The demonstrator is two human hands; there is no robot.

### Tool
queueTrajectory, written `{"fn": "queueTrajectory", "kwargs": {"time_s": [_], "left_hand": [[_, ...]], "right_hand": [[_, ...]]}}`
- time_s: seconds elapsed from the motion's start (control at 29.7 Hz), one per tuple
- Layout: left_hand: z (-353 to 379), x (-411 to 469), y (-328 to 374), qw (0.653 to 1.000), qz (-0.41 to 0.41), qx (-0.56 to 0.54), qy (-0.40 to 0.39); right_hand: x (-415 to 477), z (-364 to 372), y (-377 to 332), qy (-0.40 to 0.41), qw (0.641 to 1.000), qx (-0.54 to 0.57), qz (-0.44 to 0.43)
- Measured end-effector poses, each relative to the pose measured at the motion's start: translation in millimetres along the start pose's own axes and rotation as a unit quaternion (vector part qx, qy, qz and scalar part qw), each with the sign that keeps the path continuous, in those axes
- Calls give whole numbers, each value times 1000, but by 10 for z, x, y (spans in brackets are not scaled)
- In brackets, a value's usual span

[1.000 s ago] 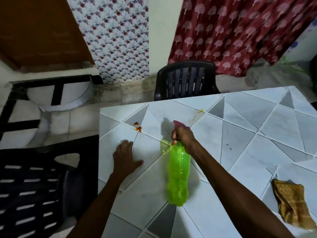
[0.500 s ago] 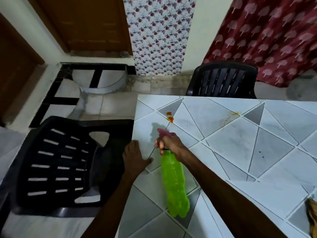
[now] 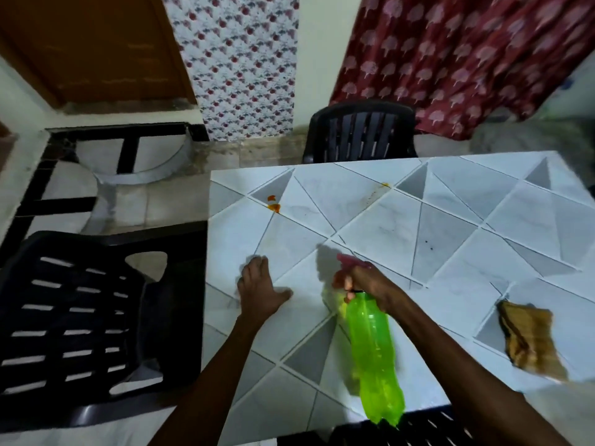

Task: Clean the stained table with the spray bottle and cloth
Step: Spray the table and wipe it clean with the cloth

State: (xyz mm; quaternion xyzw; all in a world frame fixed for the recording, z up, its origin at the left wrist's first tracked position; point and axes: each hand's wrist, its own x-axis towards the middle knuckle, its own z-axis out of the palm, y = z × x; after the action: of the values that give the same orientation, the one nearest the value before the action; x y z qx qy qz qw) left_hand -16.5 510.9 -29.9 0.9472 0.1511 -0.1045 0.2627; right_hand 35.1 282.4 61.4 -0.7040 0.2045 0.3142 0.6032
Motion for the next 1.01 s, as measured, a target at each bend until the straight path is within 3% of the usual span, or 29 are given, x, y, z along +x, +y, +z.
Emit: {"fn": "queueTrajectory", "kwargs": {"time_s": [0.17,0.44,0.61,0.74,1.01], "left_hand": [[339,-251,501,997,57,22,-45],[695,-824,675,995,67,50,-56],[775,-1147,642,994,66,75,-38],[911,-1522,512,997,46,68,-16],[999,-2075,118,998,51,30,32]], "right_hand": [[-284,-1024,325,165,984,60,13],[-875,-1949,888,258,947,191,-11],[-1078,-1948,1080,222,955,197,-7],[-1194,-1695,1349,150,982,113,9],[-1505,-753,1527,32,999,-13,-20]]}}
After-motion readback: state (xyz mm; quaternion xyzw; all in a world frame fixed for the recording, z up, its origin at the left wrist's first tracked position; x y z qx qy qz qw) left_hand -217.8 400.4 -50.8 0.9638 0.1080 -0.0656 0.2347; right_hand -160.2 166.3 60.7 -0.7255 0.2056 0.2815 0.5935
